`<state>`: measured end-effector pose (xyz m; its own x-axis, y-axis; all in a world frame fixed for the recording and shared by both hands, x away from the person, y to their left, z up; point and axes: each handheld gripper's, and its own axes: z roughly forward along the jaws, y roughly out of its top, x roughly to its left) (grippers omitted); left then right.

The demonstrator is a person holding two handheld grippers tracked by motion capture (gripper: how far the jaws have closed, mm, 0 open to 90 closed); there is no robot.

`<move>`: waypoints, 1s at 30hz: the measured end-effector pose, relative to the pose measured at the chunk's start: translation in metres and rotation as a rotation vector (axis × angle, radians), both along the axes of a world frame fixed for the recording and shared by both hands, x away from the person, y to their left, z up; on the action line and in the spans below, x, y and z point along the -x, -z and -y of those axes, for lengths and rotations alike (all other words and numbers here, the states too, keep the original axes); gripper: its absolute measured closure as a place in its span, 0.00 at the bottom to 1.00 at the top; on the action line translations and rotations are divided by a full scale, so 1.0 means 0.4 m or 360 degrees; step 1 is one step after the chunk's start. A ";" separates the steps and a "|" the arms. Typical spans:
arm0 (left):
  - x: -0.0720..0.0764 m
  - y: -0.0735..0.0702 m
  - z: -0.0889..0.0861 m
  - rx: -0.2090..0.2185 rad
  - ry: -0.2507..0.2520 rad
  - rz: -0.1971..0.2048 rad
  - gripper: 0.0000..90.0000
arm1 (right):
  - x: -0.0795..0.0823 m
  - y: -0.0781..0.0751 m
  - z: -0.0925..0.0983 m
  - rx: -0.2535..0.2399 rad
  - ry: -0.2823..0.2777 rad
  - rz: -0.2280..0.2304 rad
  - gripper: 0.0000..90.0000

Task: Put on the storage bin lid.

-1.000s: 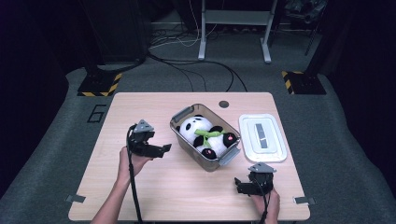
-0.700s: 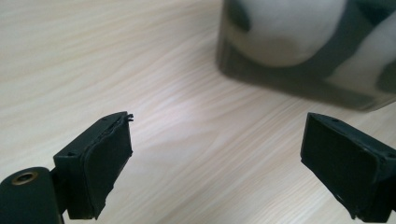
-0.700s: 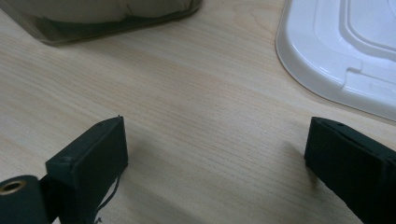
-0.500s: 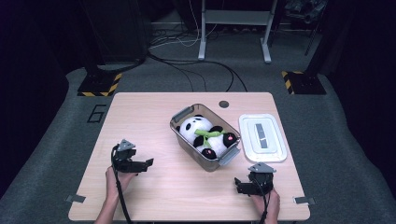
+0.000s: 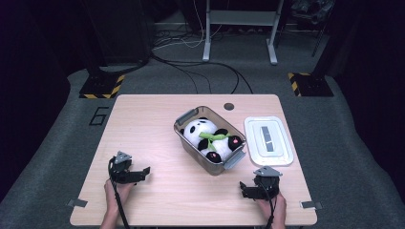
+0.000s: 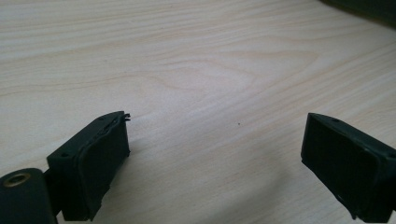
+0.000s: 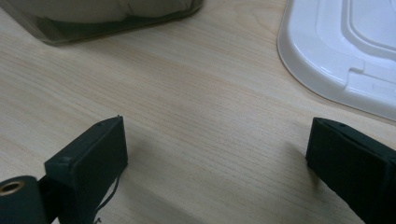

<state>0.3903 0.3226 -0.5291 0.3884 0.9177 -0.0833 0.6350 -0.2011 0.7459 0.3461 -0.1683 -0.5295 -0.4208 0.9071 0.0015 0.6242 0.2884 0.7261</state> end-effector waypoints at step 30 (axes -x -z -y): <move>-0.028 0.003 0.002 -0.0127 -0.0225 0.0009 0.08 | -0.013 -0.052 0.039 0.0036 0.0066 0.0085 0.00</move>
<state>0.4014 0.3218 -0.5302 0.2549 0.9670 -0.0063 0.6572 -0.1685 0.7346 0.3512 -0.1840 -0.5086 -0.3816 0.9234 -0.0408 0.5967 0.2798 0.7521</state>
